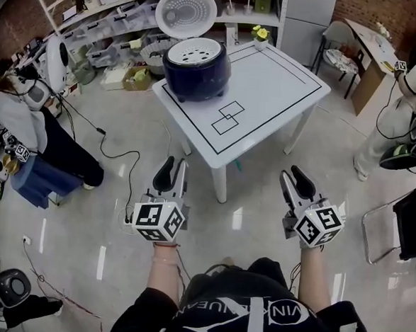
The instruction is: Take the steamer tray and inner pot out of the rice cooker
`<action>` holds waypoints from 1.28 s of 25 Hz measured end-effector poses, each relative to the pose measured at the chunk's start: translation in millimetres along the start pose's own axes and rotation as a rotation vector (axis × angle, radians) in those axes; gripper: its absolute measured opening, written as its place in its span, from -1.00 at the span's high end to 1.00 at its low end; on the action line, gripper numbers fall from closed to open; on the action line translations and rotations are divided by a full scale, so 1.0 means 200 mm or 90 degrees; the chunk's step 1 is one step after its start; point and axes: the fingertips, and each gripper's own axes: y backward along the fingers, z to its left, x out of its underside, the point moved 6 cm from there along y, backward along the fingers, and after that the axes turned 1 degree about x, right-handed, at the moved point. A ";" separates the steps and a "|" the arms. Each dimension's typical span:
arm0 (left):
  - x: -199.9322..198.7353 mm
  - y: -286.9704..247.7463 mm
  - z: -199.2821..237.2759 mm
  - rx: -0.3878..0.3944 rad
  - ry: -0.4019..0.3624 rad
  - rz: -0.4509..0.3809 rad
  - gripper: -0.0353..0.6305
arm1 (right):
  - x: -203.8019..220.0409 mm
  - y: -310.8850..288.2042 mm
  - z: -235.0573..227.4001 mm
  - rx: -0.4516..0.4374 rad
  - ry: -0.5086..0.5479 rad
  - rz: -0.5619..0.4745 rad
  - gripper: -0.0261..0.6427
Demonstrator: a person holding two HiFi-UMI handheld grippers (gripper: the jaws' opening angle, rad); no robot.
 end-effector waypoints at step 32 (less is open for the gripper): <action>0.04 -0.99 -0.12 -0.214 0.024 -0.022 0.60 | -0.23 -1.07 -0.92 -0.256 0.014 0.069 0.56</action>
